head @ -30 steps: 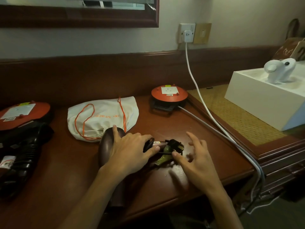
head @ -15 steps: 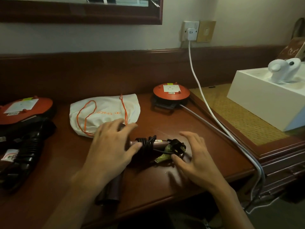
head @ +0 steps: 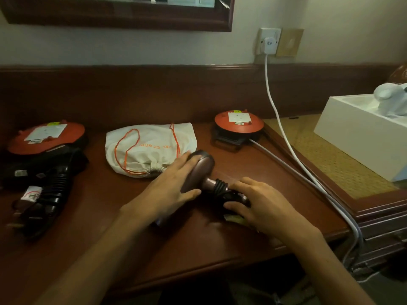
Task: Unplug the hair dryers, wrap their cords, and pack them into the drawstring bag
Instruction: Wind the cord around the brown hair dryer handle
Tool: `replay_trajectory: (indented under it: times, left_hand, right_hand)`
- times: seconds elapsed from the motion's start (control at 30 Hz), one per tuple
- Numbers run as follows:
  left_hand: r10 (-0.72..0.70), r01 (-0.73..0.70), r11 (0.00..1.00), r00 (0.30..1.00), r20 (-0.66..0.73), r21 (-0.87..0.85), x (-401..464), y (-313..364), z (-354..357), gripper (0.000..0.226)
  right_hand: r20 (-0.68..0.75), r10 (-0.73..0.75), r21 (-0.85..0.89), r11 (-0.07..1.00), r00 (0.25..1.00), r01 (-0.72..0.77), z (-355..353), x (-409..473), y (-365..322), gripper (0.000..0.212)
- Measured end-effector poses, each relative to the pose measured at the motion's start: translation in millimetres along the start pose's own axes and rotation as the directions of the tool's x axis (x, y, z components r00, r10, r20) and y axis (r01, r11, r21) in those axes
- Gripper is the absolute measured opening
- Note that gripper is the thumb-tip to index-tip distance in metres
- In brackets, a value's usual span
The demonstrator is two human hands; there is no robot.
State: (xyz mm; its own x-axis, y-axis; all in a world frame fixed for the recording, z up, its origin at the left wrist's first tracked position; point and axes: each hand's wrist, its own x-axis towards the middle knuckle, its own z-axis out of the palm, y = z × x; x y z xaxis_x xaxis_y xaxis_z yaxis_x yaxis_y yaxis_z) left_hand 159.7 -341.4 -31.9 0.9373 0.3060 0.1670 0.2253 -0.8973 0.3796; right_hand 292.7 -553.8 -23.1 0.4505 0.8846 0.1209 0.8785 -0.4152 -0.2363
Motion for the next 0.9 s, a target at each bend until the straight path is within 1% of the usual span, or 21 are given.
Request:
replay_trajectory:
  times: [0.07,0.13,0.2,0.27,0.4,0.53,0.63,0.8,0.9]
  left_hand:
    - [0.055,-0.056,0.994,0.998,0.008,0.099,11.7,5.6,6.1,0.080]
    - [0.108,-0.104,0.979,0.994,-0.009,0.175,25.7,14.0,13.3,0.077]
    - [0.143,-0.141,0.981,0.990,-0.010,0.134,41.9,22.9,21.0,0.080]
    - [0.154,-0.151,0.983,0.988,-0.025,0.103,58.8,29.8,31.5,0.085]
    - [0.146,-0.131,0.977,0.986,-0.079,0.166,89.1,42.7,59.3,0.081]
    - [0.187,-0.170,0.972,0.977,-0.101,0.163,122.8,56.5,75.9,0.080]
    - [0.205,-0.191,0.970,0.975,-0.086,0.149,147.8,63.9,82.8,0.080]
    - [0.211,-0.198,0.965,0.976,-0.060,0.172,172.2,68.0,88.6,0.081]
    - [0.203,-0.196,0.967,0.979,-0.030,0.163,173.4,67.5,81.9,0.081]
  right_hand:
    - [0.029,0.035,-0.024,0.999,0.999,-0.035,-10.3,-3.0,3.7,0.053]
    - [0.035,0.036,0.008,0.999,0.999,-0.037,-16.9,1.0,9.3,0.073]
    - [0.082,0.021,0.092,0.995,0.996,-0.029,-15.3,8.3,12.6,0.083]
    - [0.141,0.046,0.159,0.985,0.989,-0.069,-4.9,11.7,18.4,0.082]
    - [0.105,0.170,0.240,0.952,0.980,-0.191,5.1,14.3,37.7,0.073]
    - [0.068,0.240,0.236,0.939,0.968,-0.249,1.6,22.9,68.0,0.071]
    - [0.050,0.279,0.229,0.932,0.959,-0.282,-1.7,30.1,88.4,0.069]
    - [0.030,0.294,0.216,0.931,0.955,-0.293,-6.0,40.0,106.7,0.067]
    - [0.043,0.296,0.220,0.929,0.954,-0.298,-7.6,41.1,108.3,0.067]
